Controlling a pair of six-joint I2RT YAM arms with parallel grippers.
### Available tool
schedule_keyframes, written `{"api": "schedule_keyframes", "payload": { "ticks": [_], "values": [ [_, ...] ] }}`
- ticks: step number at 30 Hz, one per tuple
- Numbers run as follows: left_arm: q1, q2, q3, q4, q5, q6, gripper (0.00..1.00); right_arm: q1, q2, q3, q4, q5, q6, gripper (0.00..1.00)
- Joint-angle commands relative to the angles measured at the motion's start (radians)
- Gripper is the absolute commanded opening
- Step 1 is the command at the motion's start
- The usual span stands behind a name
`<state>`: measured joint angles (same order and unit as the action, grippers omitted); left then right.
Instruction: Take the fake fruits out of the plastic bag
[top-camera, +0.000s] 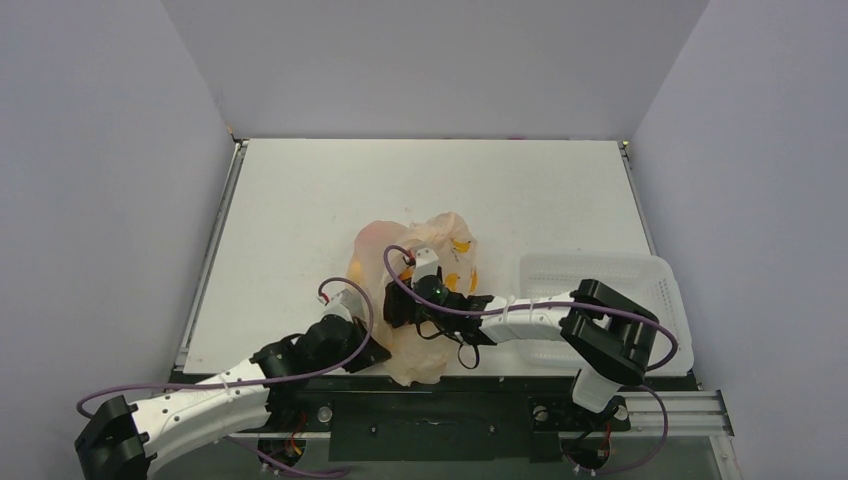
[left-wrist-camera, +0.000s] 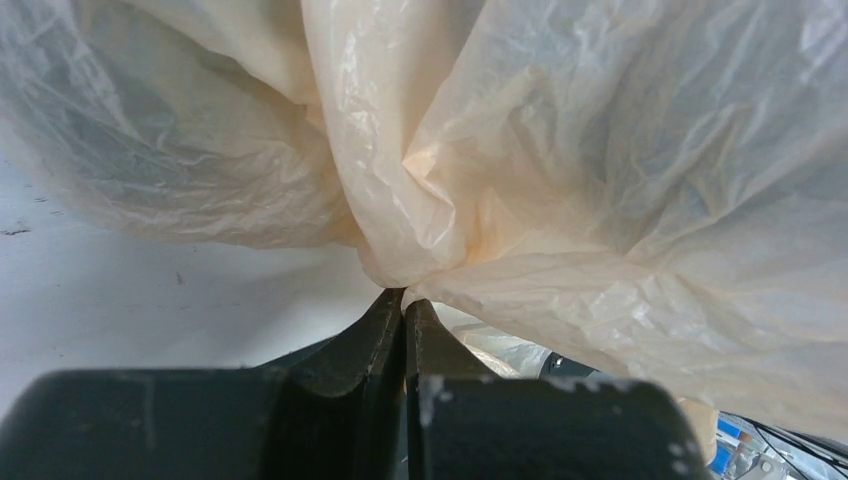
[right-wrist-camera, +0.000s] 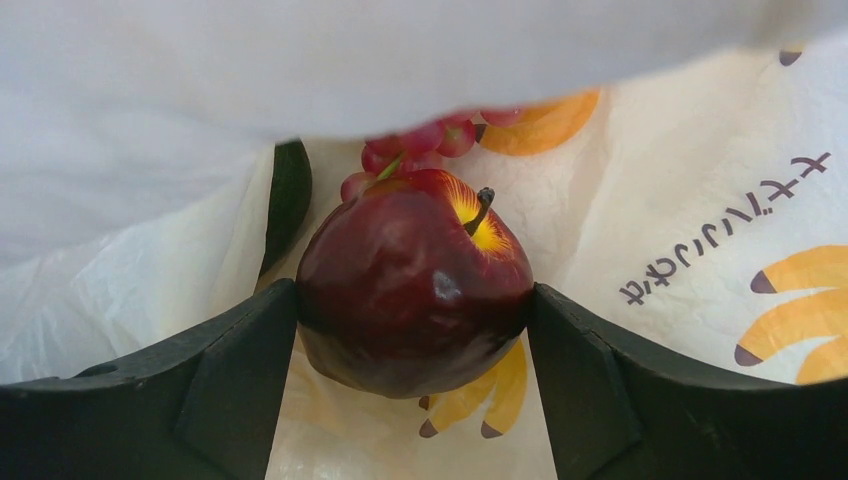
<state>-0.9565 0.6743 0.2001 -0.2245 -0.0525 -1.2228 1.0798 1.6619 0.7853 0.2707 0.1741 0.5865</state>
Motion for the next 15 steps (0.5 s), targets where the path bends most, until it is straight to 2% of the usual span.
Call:
{"api": "schedule_keyframes", "payload": {
  "ticks": [1,6,11,15],
  "values": [
    [-0.009,-0.018,-0.024,0.074,-0.024,-0.031,0.00,-0.003,-0.083,0.016,-0.029,0.007,-0.011,0.27],
    [-0.010,-0.062,-0.043,0.057,-0.054,-0.050,0.00,-0.003,-0.190,0.005,-0.074,0.039,-0.017,0.16],
    [-0.009,-0.125,-0.048,0.017,-0.100,-0.059,0.00,-0.004,-0.321,-0.014,-0.128,0.070,-0.023,0.00],
    [-0.008,-0.166,-0.046,-0.008,-0.122,-0.061,0.00,-0.006,-0.424,-0.045,-0.170,0.108,-0.023,0.00]
  ]
}}
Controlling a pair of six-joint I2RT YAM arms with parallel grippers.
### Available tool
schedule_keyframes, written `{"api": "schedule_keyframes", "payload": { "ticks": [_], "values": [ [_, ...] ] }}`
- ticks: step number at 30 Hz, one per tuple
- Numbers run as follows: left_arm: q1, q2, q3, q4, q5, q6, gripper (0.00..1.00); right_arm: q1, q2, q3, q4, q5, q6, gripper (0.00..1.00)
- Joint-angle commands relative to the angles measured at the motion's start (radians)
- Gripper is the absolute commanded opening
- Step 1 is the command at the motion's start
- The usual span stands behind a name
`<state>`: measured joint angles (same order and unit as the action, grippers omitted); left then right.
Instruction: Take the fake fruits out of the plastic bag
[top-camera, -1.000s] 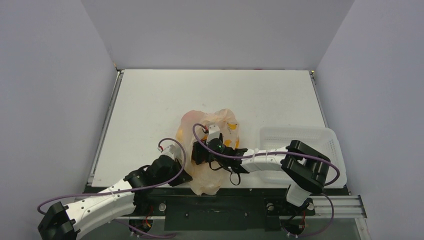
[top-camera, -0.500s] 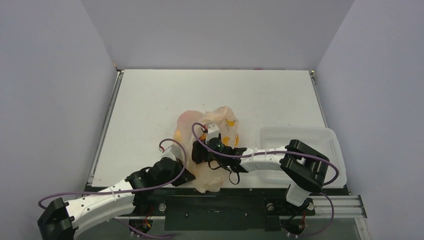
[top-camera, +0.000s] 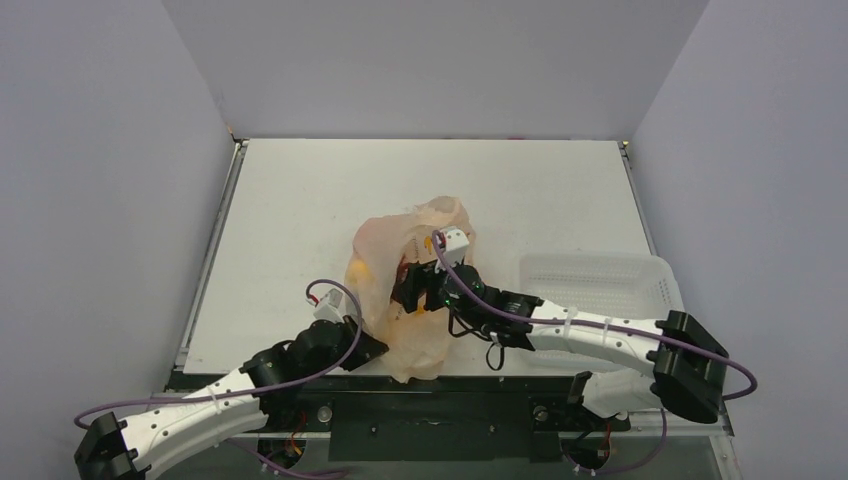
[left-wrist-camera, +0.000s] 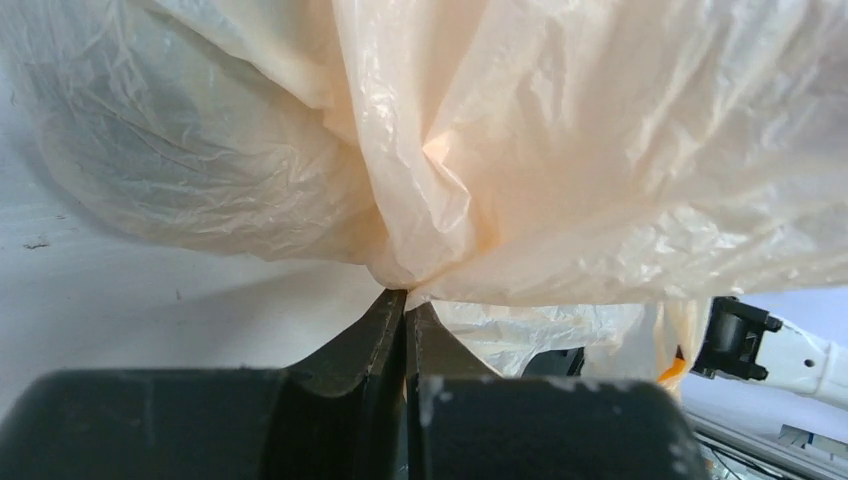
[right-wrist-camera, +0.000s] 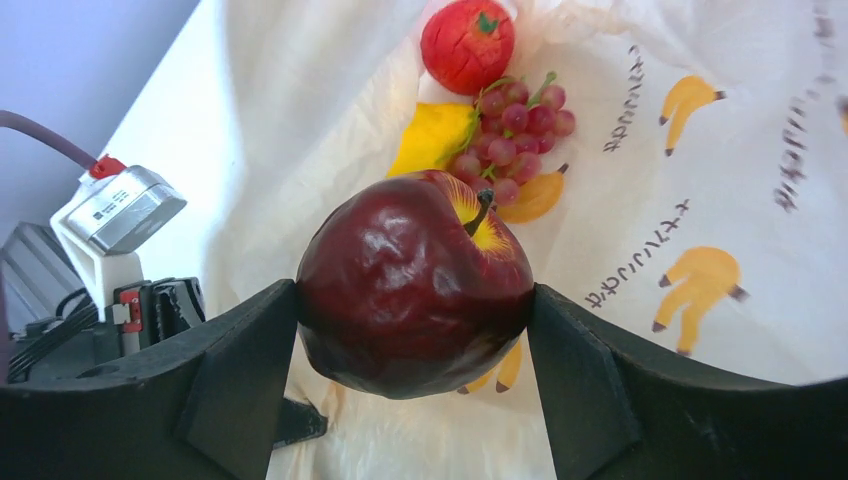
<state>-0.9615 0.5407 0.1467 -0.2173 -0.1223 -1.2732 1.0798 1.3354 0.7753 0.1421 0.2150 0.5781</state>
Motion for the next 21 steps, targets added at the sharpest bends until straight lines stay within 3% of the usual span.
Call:
{"api": "schedule_keyframes", "payload": {
  "ticks": [1,11,15,18,21],
  "values": [
    [-0.003,-0.036,0.007,-0.018,-0.056,-0.011,0.00,-0.006,-0.142,-0.043,-0.054,0.091,-0.016,0.00],
    [-0.004,-0.024,0.017,-0.010,-0.076,-0.004,0.00,-0.048,-0.518,-0.228,-0.153,0.313,-0.022,0.00],
    [-0.003,-0.008,0.020,0.003,-0.074,0.000,0.00,-0.063,-0.689,-0.269,-0.273,0.549,0.052,0.00],
    [-0.004,0.005,0.019,0.016,-0.064,0.001,0.00,-0.088,-0.768,-0.258,-0.456,0.818,0.188,0.00],
    [-0.003,0.015,0.026,0.025,-0.057,0.006,0.00,-0.173,-0.820,-0.259,-0.550,0.900,0.294,0.00]
  ]
}}
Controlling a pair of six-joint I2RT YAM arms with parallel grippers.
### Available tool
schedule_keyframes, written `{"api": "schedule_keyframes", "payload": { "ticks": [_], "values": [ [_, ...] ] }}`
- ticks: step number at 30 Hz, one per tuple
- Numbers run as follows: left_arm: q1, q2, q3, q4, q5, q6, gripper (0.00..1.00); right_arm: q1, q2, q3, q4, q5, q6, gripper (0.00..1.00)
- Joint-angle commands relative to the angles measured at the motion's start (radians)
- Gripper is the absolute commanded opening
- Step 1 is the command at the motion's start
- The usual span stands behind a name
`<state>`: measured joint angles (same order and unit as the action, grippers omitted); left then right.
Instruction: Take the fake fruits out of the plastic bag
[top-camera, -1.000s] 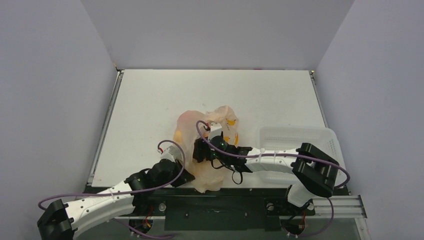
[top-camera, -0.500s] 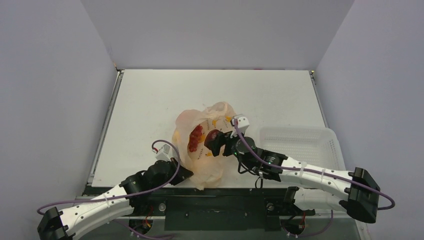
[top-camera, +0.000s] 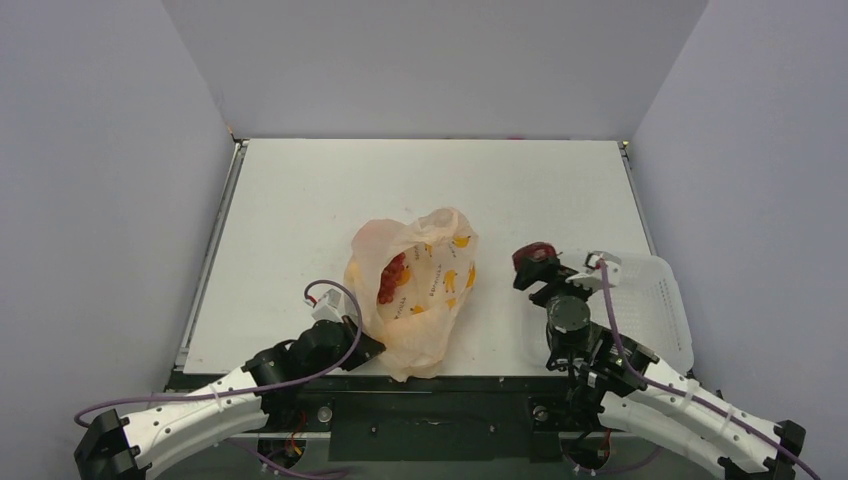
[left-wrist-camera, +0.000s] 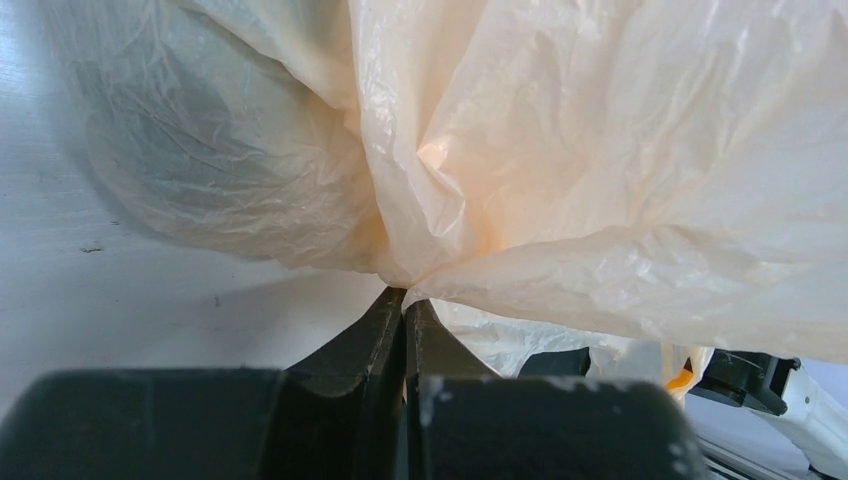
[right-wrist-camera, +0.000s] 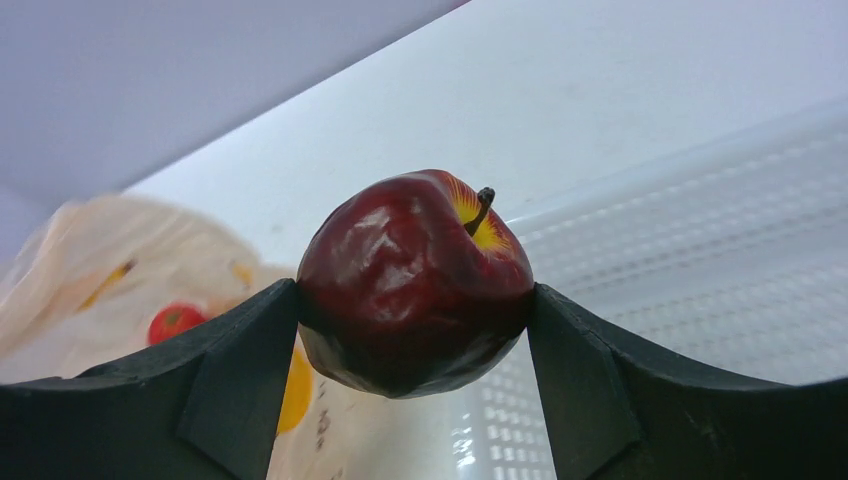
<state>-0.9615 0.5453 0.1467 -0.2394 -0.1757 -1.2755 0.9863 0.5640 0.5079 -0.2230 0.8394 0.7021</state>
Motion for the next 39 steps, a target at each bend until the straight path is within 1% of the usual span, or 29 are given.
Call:
{"api": "schedule_keyframes", "payload": {
  "ticks": [1,2,3,4,5,6,7,8,9,10,11,12,14,19,26,27,29,30,31,32,33,35,36,37,38,39],
  "values": [
    [-0.003,0.013,0.029,0.048,-0.001,0.010,0.00,-0.103,-0.050,0.008,-0.213,0.264,0.181,0.00],
    [-0.003,0.015,0.032,0.052,-0.002,0.010,0.00,-0.161,-0.046,0.004,-0.226,0.246,0.205,0.00],
    [-0.004,0.015,0.032,0.053,0.000,0.011,0.00,-0.197,-0.031,0.001,-0.243,0.197,0.215,0.00],
    [-0.005,0.015,0.034,0.060,0.000,0.011,0.00,-0.275,-0.021,-0.008,-0.251,0.166,0.237,0.00],
    [-0.005,0.016,0.034,0.062,0.000,0.013,0.00,-0.315,0.002,-0.014,-0.266,0.105,0.250,0.00],
    [-0.005,0.015,0.034,0.065,-0.001,0.013,0.00,-0.397,0.012,-0.027,-0.270,0.073,0.277,0.00],
    [-0.005,0.015,0.034,0.067,-0.002,0.014,0.00,-0.484,0.032,-0.036,-0.273,-0.005,0.289,0.00],
    [-0.005,0.017,0.034,0.068,-0.002,0.014,0.00,-0.525,0.043,-0.056,-0.271,-0.046,0.305,0.00],
    [-0.005,0.018,0.034,0.068,-0.001,0.015,0.00,-0.598,0.066,-0.066,-0.250,-0.142,0.308,0.00],
    [-0.005,0.020,0.035,0.068,0.002,0.015,0.00,-0.628,0.079,-0.091,-0.233,-0.229,0.307,0.00],
    [-0.005,0.020,0.034,0.069,0.003,0.017,0.00,-0.677,0.102,-0.104,-0.195,-0.264,0.306,0.00],
    [-0.004,0.020,0.032,0.069,0.004,0.018,0.00,-0.695,0.117,-0.129,-0.175,-0.327,0.304,0.00],
    [-0.004,0.020,0.032,0.067,0.004,0.020,0.00,-0.724,0.156,-0.151,-0.130,-0.386,0.309,0.00],
    [-0.004,0.011,0.029,0.067,0.006,0.017,0.00,-0.732,0.231,-0.178,-0.033,-0.454,0.309,0.00],
    [-0.005,0.011,0.032,0.064,0.007,0.018,0.00,-0.734,0.354,-0.199,0.118,-0.623,0.286,0.00],
    [-0.005,0.011,0.032,0.064,0.006,0.018,0.00,-0.733,0.364,-0.203,0.132,-0.646,0.287,0.02],
    [-0.004,0.013,0.033,0.061,0.007,0.018,0.00,-0.734,0.388,-0.211,0.172,-0.682,0.286,0.09],
    [-0.004,0.013,0.033,0.060,0.008,0.019,0.00,-0.734,0.395,-0.214,0.188,-0.690,0.287,0.16],
    [-0.004,0.011,0.033,0.060,0.010,0.017,0.00,-0.734,0.398,-0.215,0.192,-0.699,0.288,0.20],
    [-0.005,0.011,0.032,0.061,0.010,0.016,0.00,-0.735,0.395,-0.221,0.196,-0.699,0.293,0.28],
    [-0.005,0.009,0.031,0.061,0.010,0.017,0.00,-0.735,0.391,-0.223,0.197,-0.698,0.296,0.32],
    [-0.005,0.008,0.032,0.059,0.009,0.018,0.00,-0.736,0.369,-0.236,0.192,-0.692,0.305,0.50],
    [-0.005,0.007,0.033,0.059,0.009,0.019,0.00,-0.735,0.349,-0.244,0.187,-0.689,0.313,0.54],
    [-0.005,0.008,0.033,0.059,0.010,0.018,0.00,-0.735,0.336,-0.245,0.173,-0.678,0.316,0.62],
    [-0.005,0.008,0.033,0.059,0.011,0.018,0.00,-0.736,0.309,-0.247,0.162,-0.671,0.321,0.65],
    [-0.005,0.007,0.034,0.060,0.011,0.018,0.00,-0.735,0.280,-0.247,0.138,-0.652,0.322,0.71]
  ]
}}
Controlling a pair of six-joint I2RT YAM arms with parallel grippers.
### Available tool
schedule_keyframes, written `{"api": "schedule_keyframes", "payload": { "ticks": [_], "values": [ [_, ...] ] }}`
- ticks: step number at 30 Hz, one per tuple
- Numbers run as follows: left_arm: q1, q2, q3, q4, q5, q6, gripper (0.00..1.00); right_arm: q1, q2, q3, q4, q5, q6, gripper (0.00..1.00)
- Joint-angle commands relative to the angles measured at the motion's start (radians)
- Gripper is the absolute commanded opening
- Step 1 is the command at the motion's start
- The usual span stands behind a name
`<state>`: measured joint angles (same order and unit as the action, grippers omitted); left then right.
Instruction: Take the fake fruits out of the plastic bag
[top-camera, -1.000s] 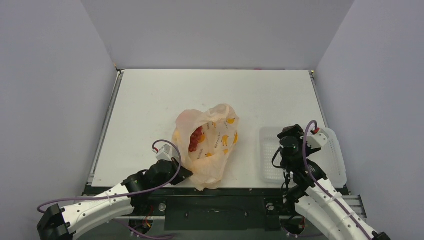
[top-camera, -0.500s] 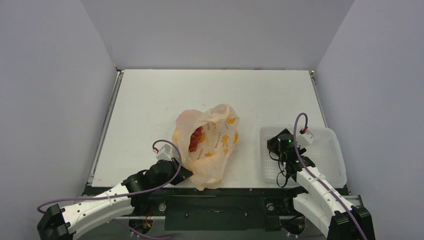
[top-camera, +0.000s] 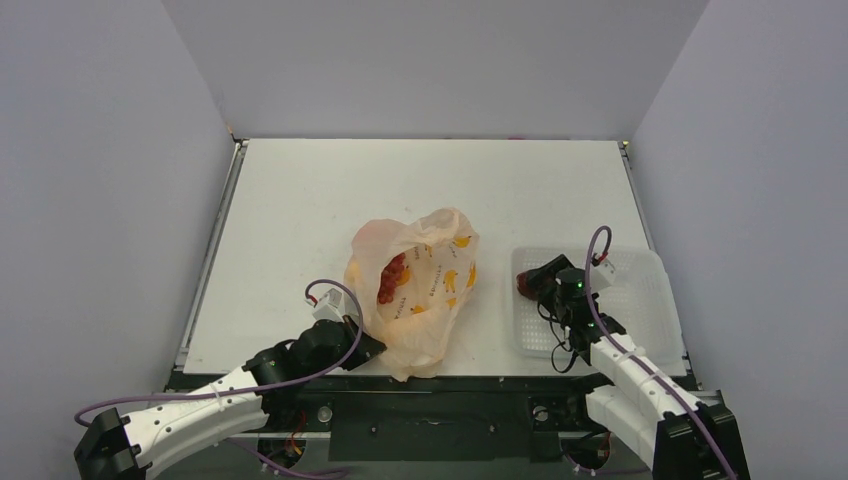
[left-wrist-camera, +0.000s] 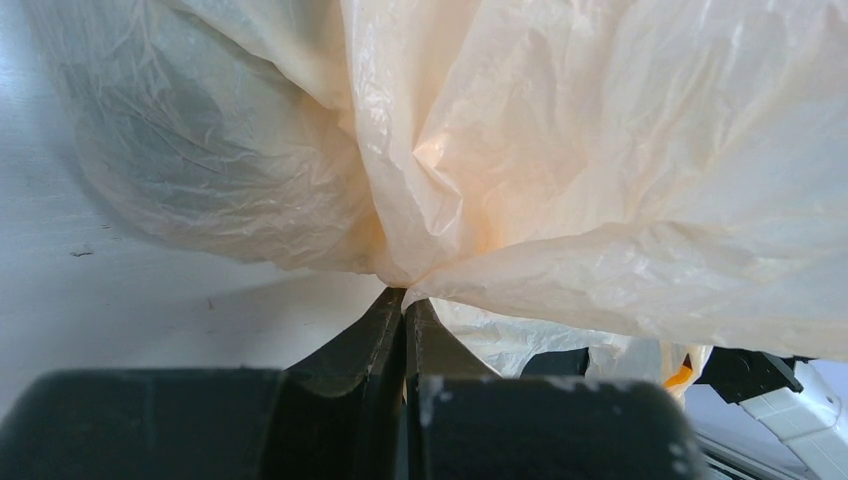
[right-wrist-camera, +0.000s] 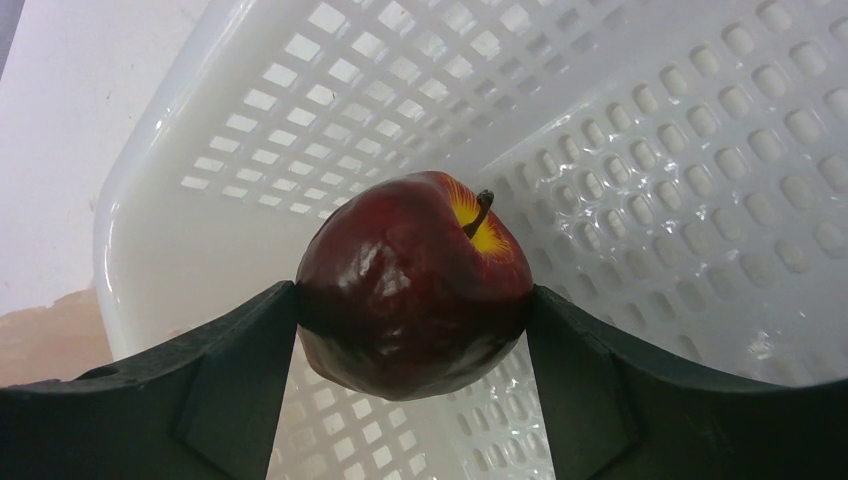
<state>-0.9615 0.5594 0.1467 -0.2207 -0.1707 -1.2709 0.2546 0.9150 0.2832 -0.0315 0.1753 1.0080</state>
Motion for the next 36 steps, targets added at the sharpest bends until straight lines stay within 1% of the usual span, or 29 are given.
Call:
{"api": "schedule_keyframes", "payload": {
  "ticks": [1,2,6,10,18,20,24,28,30,32,33,34,35,36],
  "values": [
    [-0.005,-0.006,0.035,0.040,0.007,0.014,0.00,-0.004,-0.083,-0.020,-0.065,0.022,0.018,0.74],
    [-0.005,-0.005,0.035,0.040,0.005,0.015,0.00,-0.003,-0.107,-0.017,-0.089,0.044,0.018,0.78],
    [-0.005,0.000,0.032,0.042,0.009,0.015,0.00,-0.003,-0.158,0.009,-0.158,0.096,0.007,0.88],
    [-0.005,0.003,0.034,0.045,0.013,0.016,0.00,-0.003,-0.168,0.028,-0.176,0.114,-0.013,0.92],
    [-0.005,0.003,0.039,0.039,0.014,0.011,0.00,-0.004,-0.158,0.067,-0.188,0.110,-0.052,0.95],
    [-0.005,0.006,0.042,0.044,0.015,0.011,0.00,-0.003,-0.168,0.089,-0.216,0.110,-0.070,0.95],
    [-0.005,0.020,0.051,0.049,0.014,0.023,0.00,-0.002,-0.240,0.121,-0.268,0.158,-0.131,0.95],
    [-0.005,0.029,0.057,0.054,0.021,0.024,0.00,0.025,-0.297,0.205,-0.318,0.193,-0.217,0.95],
    [-0.005,0.029,0.059,0.052,0.017,0.027,0.00,0.078,-0.308,0.234,-0.304,0.190,-0.255,0.95],
    [-0.005,0.029,0.060,0.051,0.015,0.025,0.00,0.208,-0.307,0.244,-0.242,0.193,-0.287,0.95],
    [-0.005,0.028,0.060,0.054,0.014,0.024,0.00,0.243,-0.293,0.248,-0.222,0.190,-0.306,0.95],
    [-0.005,0.027,0.058,0.055,0.014,0.021,0.00,0.321,-0.282,0.252,-0.186,0.181,-0.317,0.95],
    [-0.005,0.026,0.057,0.058,0.014,0.020,0.00,0.362,-0.254,0.264,-0.168,0.181,-0.343,0.93],
    [-0.005,0.024,0.057,0.059,0.013,0.021,0.00,0.457,-0.239,0.271,-0.129,0.181,-0.359,0.92]
  ]
}}
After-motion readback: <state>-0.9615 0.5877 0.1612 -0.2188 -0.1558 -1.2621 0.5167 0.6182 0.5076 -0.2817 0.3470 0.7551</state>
